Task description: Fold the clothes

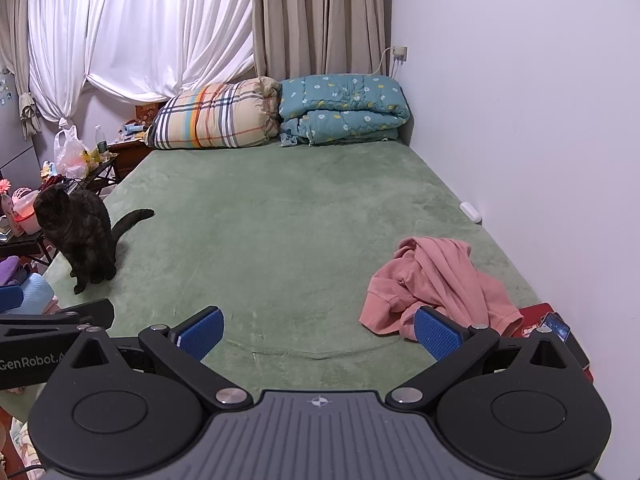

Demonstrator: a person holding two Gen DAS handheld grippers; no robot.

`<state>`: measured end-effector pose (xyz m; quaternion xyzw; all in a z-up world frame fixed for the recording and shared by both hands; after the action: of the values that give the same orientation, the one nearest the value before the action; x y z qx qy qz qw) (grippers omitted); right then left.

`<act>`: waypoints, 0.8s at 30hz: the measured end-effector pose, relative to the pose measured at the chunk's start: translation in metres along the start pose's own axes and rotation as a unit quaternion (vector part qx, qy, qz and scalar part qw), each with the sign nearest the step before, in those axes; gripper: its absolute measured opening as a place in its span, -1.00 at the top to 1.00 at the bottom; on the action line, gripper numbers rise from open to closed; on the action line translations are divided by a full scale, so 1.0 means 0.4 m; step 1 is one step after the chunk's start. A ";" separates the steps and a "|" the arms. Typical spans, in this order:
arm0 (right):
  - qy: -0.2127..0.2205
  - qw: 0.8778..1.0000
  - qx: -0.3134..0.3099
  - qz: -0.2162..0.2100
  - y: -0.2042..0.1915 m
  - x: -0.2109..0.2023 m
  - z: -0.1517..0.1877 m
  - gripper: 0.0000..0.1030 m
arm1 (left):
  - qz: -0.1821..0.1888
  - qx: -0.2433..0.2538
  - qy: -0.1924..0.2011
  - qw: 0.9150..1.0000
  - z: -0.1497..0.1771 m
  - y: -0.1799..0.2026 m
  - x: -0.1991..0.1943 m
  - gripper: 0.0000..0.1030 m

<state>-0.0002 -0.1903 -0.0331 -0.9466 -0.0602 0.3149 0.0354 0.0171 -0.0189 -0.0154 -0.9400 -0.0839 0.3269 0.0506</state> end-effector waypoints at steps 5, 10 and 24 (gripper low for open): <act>-0.001 1.000 -0.002 0.000 0.002 0.004 -0.001 -0.99 | 0.000 0.001 -0.002 1.000 0.003 0.009 0.000 -0.99; -0.003 1.000 -0.004 0.000 0.004 0.007 -0.002 -0.99 | -0.003 0.001 -0.003 1.000 0.005 0.021 -0.005 -0.99; 0.006 1.000 0.000 -0.002 -0.003 0.014 0.018 -0.99 | 0.008 -0.008 -0.004 1.000 0.001 -0.005 0.013 -0.99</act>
<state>-0.0002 -0.1883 -0.0419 -0.9483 -0.0622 0.3092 0.0363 0.0204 -0.0160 -0.0187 -0.9398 -0.0791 0.3301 0.0402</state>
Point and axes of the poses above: each gripper's, at about its wrist camera, not at the fingertips, and x roughly the way its jaws point, y to its right, z to its underside, the point moved 2 cm from there along x, roughly the way its jaws point, and after that the axes turned 10 degrees about -z, right-handed, at the moved point
